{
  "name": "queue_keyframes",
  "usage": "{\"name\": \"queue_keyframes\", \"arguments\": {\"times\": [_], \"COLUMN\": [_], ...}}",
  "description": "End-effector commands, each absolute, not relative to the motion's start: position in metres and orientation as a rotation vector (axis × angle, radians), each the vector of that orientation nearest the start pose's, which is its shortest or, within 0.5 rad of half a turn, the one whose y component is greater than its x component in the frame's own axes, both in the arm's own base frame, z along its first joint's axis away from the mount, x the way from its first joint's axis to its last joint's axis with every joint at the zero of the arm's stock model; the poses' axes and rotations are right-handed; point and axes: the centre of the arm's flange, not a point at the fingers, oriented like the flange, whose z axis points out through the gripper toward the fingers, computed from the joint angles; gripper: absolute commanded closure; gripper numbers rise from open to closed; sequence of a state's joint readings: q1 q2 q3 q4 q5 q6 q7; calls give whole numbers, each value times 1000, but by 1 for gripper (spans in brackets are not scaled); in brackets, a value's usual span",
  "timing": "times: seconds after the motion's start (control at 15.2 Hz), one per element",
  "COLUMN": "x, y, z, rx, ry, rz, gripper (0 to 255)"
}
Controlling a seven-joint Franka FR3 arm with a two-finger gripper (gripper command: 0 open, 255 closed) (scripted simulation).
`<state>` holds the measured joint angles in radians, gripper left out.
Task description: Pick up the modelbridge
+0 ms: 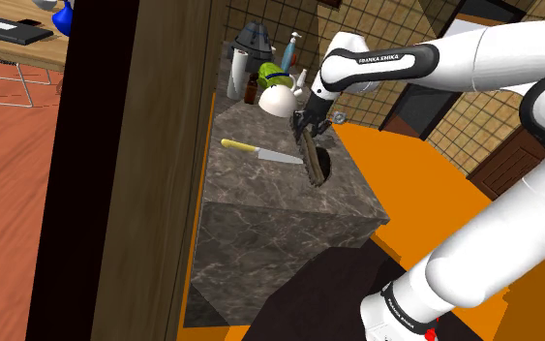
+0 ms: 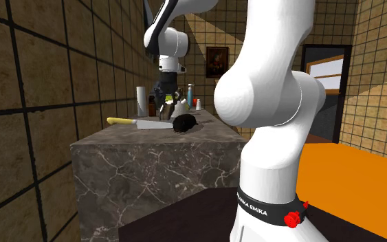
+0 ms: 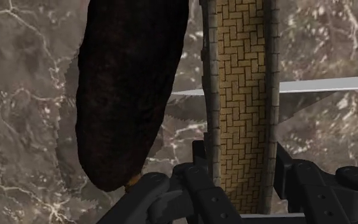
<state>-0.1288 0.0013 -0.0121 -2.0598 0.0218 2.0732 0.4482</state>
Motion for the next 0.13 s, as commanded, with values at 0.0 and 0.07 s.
{"name": "queue_keyframes", "arguments": {"times": [0.0,0.07], "x": [545,545], "y": [-76,-76], "z": [441,441], "rx": [-2982,-2982], "ry": [921,921], "rz": [-14,-14], "gripper": [255,255]}}
